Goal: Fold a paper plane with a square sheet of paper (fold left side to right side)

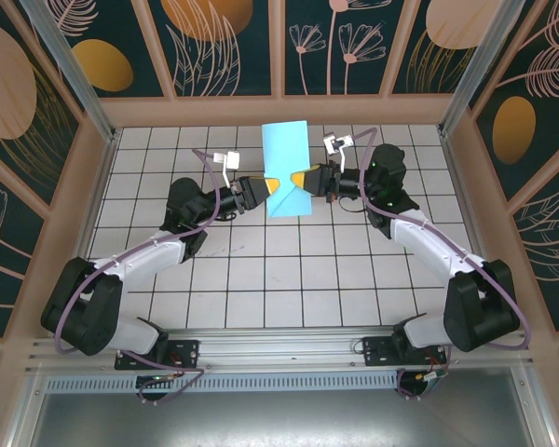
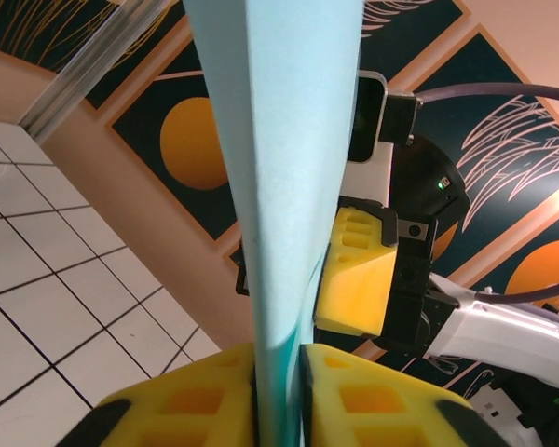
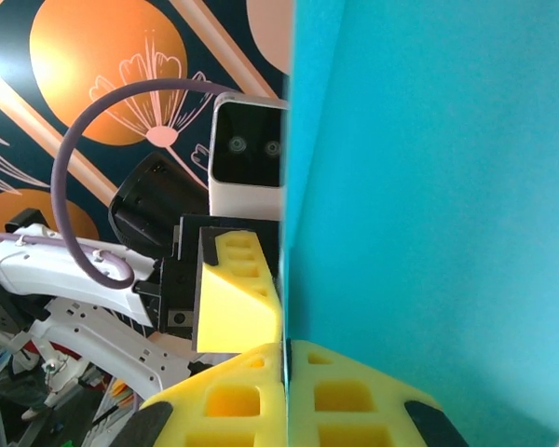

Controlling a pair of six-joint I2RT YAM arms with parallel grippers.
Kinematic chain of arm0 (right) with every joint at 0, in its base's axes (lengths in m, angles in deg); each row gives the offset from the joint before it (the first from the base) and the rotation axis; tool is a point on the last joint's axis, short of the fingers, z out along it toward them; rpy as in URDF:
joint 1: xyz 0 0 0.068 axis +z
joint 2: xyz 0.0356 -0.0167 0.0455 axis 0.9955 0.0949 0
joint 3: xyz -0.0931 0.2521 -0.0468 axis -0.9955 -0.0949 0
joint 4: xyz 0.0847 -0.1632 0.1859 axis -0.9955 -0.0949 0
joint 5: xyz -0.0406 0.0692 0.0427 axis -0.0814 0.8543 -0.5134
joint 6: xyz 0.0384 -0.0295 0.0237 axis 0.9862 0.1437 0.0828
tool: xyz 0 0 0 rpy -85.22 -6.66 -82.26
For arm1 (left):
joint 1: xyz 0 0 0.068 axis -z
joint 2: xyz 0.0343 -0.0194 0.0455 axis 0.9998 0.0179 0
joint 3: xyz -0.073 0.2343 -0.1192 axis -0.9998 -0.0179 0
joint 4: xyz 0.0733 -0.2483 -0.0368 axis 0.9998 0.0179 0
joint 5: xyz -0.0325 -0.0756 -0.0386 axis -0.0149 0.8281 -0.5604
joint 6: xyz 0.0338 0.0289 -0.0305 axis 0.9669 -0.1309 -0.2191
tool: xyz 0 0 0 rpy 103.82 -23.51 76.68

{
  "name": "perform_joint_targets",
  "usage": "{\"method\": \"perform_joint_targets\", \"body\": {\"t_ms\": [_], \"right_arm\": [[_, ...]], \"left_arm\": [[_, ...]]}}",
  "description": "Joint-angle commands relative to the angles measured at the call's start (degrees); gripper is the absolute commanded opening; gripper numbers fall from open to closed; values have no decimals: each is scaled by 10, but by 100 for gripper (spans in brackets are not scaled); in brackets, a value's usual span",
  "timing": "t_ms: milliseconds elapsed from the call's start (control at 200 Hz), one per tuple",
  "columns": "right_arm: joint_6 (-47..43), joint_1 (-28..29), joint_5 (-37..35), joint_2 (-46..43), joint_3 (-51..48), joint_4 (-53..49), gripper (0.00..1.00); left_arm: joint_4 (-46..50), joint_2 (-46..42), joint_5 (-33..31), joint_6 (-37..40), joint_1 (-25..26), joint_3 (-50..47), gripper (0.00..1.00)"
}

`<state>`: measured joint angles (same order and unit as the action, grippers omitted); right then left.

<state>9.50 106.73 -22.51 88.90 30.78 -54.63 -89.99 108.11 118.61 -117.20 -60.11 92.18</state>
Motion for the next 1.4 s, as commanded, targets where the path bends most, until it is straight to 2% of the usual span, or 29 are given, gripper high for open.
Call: {"method": "perform_joint_targets", "body": {"t_ms": [0, 100, 165, 220, 255, 330, 405, 475, 600, 701, 776, 906, 1146, 1396], "right_arm": [[-10, -8, -12, -19, 2, -11, 17], [-46, -16, -38, -25, 8, -78, 32], [-83, -25, -74, -35, 16, -144, 39], [-112, -33, -121, -47, 20, -196, 47], [-132, -36, -176, -56, 24, -238, 51], [-170, -37, -341, -77, 34, -332, 54], [-170, -40, -509, -96, 30, -392, 57], [-150, -47, -615, -112, 11, -420, 63], [-122, -53, -704, -131, -19, -440, 78], [-108, -53, -725, -144, -41, -442, 93], [-104, -54, -727, -152, -55, -442, 98], [-103, -54, -729, -166, -68, -446, 99], [-100, -53, -730, -190, -82, -448, 99], [-94, -55, -727, -205, -90, -451, 99]], "left_arm": [[0, -4, 3, 15, -2, 12, 12], [35, -11, -4, 41, -2, 15, 8], [103, -22, -22, 82, -2, 23, 2], [175, -38, -52, 130, -1, 29, 1], [231, -50, -80, 161, 0, 34, 0], [368, -75, -169, 232, 13, 50, 0], [511, -86, -301, 299, 47, 84, 0], [610, -77, -414, 329, 89, 118, 0], [736, -37, -582, 303, 150, 163, 0], [844, 24, -711, 254, 201, 218, 0], [906, 74, -763, 207, 225, 257, 0], [962, 141, -795, 145, 243, 299, 0], [996, 249, -800, 98, 245, 357, 0], [1003, 369, -722, 86, 243, 454, 0]]}}
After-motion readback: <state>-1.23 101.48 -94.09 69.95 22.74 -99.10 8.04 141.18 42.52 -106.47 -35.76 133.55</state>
